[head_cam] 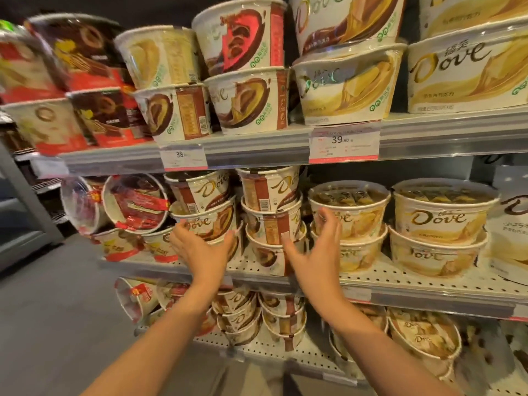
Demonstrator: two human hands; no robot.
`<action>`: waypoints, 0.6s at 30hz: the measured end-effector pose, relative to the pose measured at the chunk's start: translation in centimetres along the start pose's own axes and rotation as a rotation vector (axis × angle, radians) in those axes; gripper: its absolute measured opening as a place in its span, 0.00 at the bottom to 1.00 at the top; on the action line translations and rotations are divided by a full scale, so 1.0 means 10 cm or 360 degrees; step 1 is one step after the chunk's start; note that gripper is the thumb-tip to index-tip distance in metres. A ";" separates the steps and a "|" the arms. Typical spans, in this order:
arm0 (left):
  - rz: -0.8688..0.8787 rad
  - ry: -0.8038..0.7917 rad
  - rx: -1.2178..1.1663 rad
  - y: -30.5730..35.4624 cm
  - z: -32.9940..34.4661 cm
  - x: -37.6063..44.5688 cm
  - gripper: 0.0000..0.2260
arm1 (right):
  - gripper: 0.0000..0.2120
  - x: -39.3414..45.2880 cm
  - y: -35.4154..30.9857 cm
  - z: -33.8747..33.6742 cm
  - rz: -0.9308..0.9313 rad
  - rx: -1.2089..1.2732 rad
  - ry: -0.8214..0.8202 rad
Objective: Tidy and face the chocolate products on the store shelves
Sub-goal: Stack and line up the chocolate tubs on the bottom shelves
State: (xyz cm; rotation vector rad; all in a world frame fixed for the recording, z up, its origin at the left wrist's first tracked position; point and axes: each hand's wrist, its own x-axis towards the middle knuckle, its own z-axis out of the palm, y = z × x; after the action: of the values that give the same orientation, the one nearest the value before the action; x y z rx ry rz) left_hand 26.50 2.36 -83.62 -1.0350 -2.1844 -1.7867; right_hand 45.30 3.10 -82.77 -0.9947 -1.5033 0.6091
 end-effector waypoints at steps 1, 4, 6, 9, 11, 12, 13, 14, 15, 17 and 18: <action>-0.0040 0.0007 0.0024 -0.05 0.01 0.09 0.43 | 0.40 0.02 -0.03 0.12 0.0021 -0.0006 0.0024; -0.0081 -0.0021 -0.0028 -0.15 0.02 0.29 0.50 | 0.47 0.09 -0.07 0.42 0.0101 -0.0053 0.0120; -0.0087 -0.0063 -0.0101 -0.21 0.04 0.38 0.52 | 0.51 0.12 -0.04 0.56 0.0146 -0.0098 0.0164; -0.0094 -0.0131 -0.0222 -0.29 0.08 0.48 0.55 | 0.58 0.15 0.01 0.74 0.0190 -0.0167 0.0193; -0.0099 -0.0177 -0.0277 -0.34 0.08 0.54 0.57 | 0.61 0.17 0.03 0.83 0.0225 -0.0265 0.0223; -0.0097 -0.0204 -0.0281 -0.36 0.08 0.56 0.57 | 0.62 0.18 0.04 0.86 0.0234 -0.0320 0.0247; -0.0097 -0.0232 -0.0274 -0.39 0.07 0.58 0.58 | 0.62 0.19 0.05 0.89 0.0231 -0.0367 0.0274; -0.0097 -0.0254 -0.0269 -0.41 0.07 0.61 0.58 | 0.61 0.21 0.06 0.90 0.0217 -0.0402 0.0300; -0.0099 -0.0269 -0.0269 -0.43 0.06 0.63 0.58 | 0.60 0.23 0.08 0.91 0.0205 -0.0419 0.0323; -0.0098 -0.0285 -0.0264 -0.47 0.05 0.65 0.57 | 0.57 0.26 0.12 0.90 0.0185 -0.0404 0.0355; -0.0088 -0.0294 -0.0263 -0.47 0.05 0.66 0.57 | 0.56 0.27 0.15 0.88 0.0172 -0.0389 0.0359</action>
State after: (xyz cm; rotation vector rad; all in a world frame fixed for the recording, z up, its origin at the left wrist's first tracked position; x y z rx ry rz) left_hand 18.92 5.28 -84.28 -1.2318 -2.2178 -1.9987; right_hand 37.22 7.50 -84.28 -1.2947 -1.3501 0.3789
